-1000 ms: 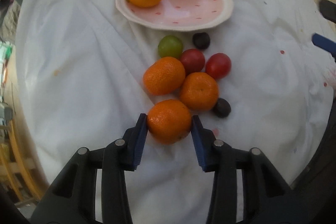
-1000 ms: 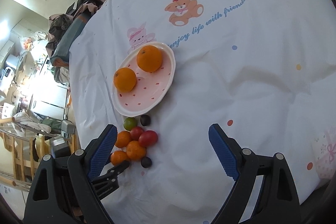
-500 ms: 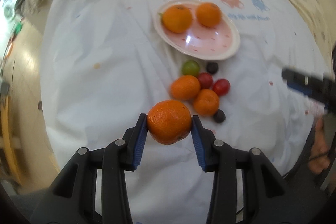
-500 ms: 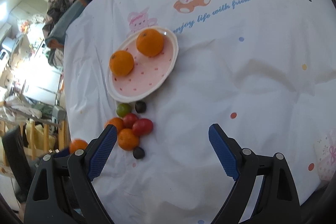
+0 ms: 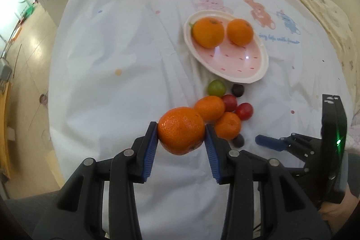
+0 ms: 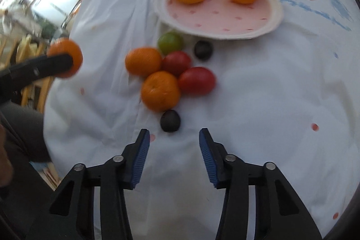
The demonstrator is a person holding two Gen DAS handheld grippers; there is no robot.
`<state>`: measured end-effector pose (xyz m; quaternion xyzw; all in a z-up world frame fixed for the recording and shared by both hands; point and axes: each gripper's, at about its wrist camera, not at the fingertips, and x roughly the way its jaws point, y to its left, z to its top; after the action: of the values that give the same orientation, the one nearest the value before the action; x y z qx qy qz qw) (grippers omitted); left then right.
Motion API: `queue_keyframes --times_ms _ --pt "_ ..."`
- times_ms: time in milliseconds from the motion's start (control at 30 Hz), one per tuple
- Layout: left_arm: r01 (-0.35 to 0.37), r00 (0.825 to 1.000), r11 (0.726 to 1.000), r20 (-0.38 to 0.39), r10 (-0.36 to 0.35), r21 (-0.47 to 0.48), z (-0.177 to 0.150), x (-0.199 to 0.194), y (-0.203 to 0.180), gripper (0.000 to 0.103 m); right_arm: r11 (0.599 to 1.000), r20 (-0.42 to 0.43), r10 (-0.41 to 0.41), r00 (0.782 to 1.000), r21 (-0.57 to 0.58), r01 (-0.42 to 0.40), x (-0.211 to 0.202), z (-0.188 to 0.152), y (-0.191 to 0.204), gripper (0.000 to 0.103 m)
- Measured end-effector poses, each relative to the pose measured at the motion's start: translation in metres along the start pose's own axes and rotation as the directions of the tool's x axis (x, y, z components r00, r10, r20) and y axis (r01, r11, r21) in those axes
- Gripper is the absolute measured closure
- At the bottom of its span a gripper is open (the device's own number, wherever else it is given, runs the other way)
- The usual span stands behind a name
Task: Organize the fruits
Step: 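Grasp the dark plum with the right gripper while the left gripper holds the mandarin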
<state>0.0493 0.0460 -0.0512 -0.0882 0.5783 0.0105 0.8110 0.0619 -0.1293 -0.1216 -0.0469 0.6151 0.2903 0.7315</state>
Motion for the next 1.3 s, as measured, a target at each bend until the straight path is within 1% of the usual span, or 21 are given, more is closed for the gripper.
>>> queue_keyframes --times_ms 100,267,400,433,467,500,600,700,800,867,933,1067,1200,1300 --pt "-0.004 1.000 1.000 -0.030 0.004 -0.024 0.000 0.007 0.006 0.066 1.000 -0.005 0.007 1.000 -0.009 -0.007 0.007 0.002 0.003 0.061" --pt "-0.012 0.998 1.000 -0.061 0.012 -0.010 -0.001 0.016 0.004 0.066 1.000 -0.022 0.004 1.000 -0.012 -0.005 0.016 0.005 0.003 0.063" --pt "-0.018 0.998 1.000 -0.063 0.018 0.009 -0.001 0.020 0.000 0.066 1.000 -0.004 -0.015 1.000 -0.011 0.015 0.017 0.010 0.002 0.066" --pt "-0.015 0.998 1.000 -0.062 0.016 0.012 -0.001 0.020 -0.001 0.066 1.000 0.000 -0.022 1.000 -0.018 0.022 0.017 0.011 0.002 0.070" --pt "-0.013 0.998 1.000 -0.061 0.014 0.015 0.000 0.020 -0.002 0.066 0.999 0.005 -0.038 0.999 -0.033 0.038 0.016 0.011 0.004 0.078" --pt "-0.017 0.998 1.000 -0.057 0.018 0.020 0.001 0.020 -0.003 0.066 0.997 -0.001 -0.049 0.999 -0.054 0.049 0.017 0.010 0.006 0.081" --pt "-0.027 0.998 0.999 -0.056 0.029 0.025 0.001 0.022 -0.004 0.066 0.997 -0.008 -0.028 1.000 -0.070 0.027 0.012 0.004 0.010 0.081" --pt "-0.021 0.998 0.999 -0.059 0.023 0.026 0.001 0.023 -0.006 0.066 0.999 0.012 -0.010 1.000 -0.043 0.010 0.001 -0.004 0.009 0.081" --pt "-0.042 0.998 0.998 -0.044 0.044 0.050 0.001 0.023 -0.010 0.066 1.000 0.028 -0.001 1.000 -0.021 0.002 -0.008 -0.009 0.006 0.081" --pt "-0.041 0.998 0.998 -0.041 0.042 0.041 0.002 0.024 -0.010 0.066 1.000 0.047 0.003 0.999 -0.005 -0.003 -0.019 -0.011 0.002 0.081" --pt "-0.059 0.998 0.998 -0.015 0.059 0.018 0.003 0.021 -0.007 0.066 1.000 0.068 0.001 0.998 0.008 -0.001 -0.028 -0.013 -0.003 0.081" --pt "-0.091 0.995 0.996 0.032 0.090 0.025 0.003 0.017 -0.005 0.066 0.998 0.102 0.002 0.995 0.059 -0.008 -0.041 -0.017 -0.013 0.081" --pt "-0.111 0.992 0.993 0.060 0.109 0.036 0.001 0.014 -0.005 0.066 0.994 0.135 0.002 0.991 0.105 -0.016 -0.054 -0.016 -0.025 0.081" --pt "-0.124 0.990 0.992 0.074 0.121 0.039 -0.001 0.011 -0.005 0.066 0.990 0.174 0.015 0.985 0.136 -0.039 -0.069 -0.014 -0.031 0.081"
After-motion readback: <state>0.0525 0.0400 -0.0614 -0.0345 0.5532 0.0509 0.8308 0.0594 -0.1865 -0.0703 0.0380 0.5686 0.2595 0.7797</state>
